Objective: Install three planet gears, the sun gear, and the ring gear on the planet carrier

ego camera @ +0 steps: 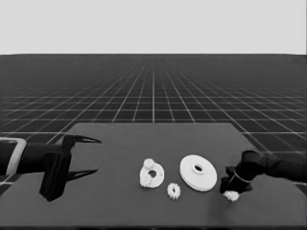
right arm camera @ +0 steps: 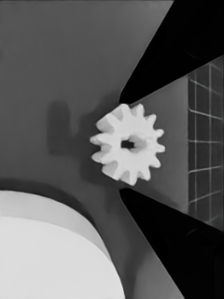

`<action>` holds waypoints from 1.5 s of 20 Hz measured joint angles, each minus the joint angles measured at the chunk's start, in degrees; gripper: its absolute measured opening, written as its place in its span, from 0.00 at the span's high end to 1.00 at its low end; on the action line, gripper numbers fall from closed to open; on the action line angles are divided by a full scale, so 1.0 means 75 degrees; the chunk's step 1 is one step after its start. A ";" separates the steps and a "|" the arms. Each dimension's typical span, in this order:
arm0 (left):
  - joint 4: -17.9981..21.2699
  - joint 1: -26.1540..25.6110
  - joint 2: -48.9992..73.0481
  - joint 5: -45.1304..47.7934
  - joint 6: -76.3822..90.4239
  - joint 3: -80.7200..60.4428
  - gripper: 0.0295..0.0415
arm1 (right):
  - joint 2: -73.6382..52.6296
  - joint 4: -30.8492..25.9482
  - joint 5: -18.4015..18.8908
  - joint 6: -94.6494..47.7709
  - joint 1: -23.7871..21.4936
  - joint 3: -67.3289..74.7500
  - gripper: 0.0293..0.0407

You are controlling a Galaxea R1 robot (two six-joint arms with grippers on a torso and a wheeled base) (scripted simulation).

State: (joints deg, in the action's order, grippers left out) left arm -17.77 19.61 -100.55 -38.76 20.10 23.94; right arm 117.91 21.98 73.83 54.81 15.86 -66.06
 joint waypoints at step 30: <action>0.0000 0.0000 0.0000 0.0000 0.0000 0.0000 0.25 | 0.6489 -0.1503 0.1930 0.3460 -0.2150 -0.2667 0.83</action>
State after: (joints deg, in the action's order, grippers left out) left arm -17.77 19.61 -100.55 -38.76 20.10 23.94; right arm 166.58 10.71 88.31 80.76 -0.26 -86.06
